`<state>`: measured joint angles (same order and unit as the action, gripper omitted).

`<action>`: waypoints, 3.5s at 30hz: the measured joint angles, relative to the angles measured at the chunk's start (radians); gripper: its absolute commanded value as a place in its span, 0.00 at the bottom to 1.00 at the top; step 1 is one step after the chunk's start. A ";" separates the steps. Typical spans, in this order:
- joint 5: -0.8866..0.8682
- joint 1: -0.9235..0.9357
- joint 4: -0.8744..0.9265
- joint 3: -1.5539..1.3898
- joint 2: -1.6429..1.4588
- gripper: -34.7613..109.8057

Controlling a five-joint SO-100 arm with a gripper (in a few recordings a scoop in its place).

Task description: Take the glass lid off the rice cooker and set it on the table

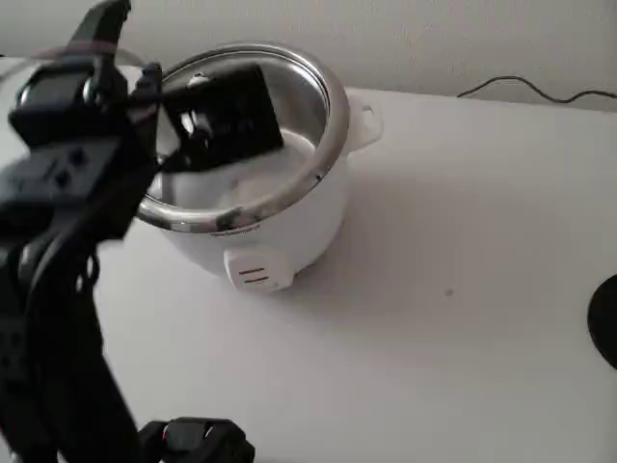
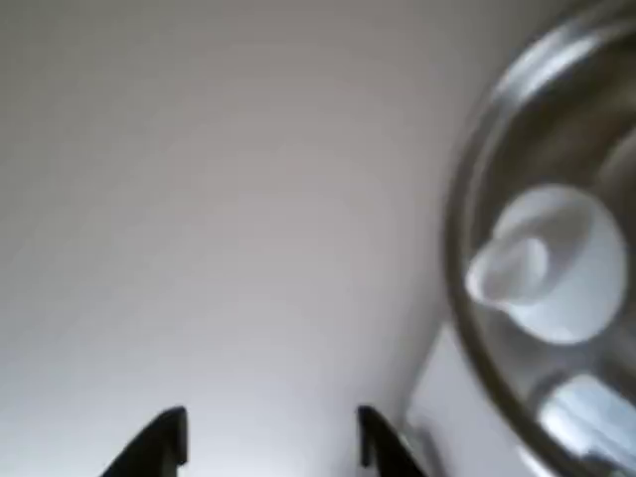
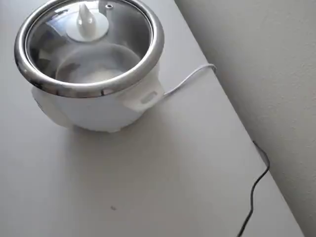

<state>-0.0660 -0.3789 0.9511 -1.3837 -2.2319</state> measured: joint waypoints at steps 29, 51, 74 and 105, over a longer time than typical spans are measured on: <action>-0.026 0.037 -0.087 0.015 0.348 0.40; -0.026 0.072 -0.224 0.014 0.419 0.24; 0.227 0.370 -0.281 -0.098 -0.115 0.24; 0.353 0.827 -0.985 -1.008 -0.025 0.24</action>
<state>0.2869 0.4479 -0.0337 -2.3915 -2.2565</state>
